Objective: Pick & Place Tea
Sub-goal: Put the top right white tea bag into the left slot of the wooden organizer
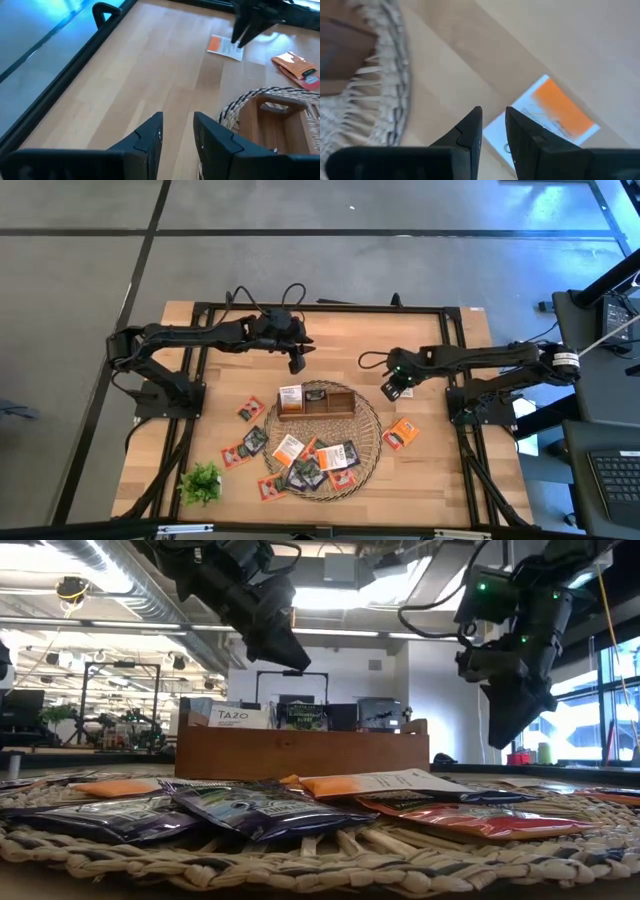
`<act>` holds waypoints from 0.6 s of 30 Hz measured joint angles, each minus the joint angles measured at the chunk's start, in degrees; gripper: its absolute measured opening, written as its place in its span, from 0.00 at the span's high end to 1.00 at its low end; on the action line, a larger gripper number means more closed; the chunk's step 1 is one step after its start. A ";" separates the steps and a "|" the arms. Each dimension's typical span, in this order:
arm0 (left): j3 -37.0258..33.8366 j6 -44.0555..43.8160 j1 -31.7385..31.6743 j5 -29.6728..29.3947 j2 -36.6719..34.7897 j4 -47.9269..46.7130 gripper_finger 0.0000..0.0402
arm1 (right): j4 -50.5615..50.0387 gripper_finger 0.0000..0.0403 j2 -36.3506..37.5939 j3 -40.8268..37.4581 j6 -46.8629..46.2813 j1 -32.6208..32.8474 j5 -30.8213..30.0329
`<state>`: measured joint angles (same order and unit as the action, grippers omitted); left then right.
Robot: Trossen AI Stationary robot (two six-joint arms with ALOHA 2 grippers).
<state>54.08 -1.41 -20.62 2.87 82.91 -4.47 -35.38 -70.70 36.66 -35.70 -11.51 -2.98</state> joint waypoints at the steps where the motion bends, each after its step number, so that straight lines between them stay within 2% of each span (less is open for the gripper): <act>1: 0.00 -0.37 0.00 0.00 0.00 0.02 0.74 | -0.05 0.78 0.00 -0.17 0.00 -0.36 -0.02; 7: 0.00 -1.05 0.00 0.00 0.00 0.02 0.73 | -1.04 0.78 -0.02 -0.26 0.25 -2.53 -0.58; 11: 0.00 -1.05 0.00 -0.02 0.00 0.02 0.73 | 0.99 0.78 -0.04 -0.89 6.15 -3.28 -1.16; 14: 0.00 -1.04 0.00 -0.21 0.00 0.02 0.74 | 3.43 0.78 -0.07 -1.24 6.00 -4.03 -0.48; 18: 0.00 -1.03 0.00 -0.28 0.00 0.02 0.74 | 3.56 0.72 -0.07 -1.24 6.27 -4.32 0.22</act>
<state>54.08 -2.44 -20.62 2.59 82.91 -4.45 -31.81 -70.76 35.42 -29.43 -15.84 -2.77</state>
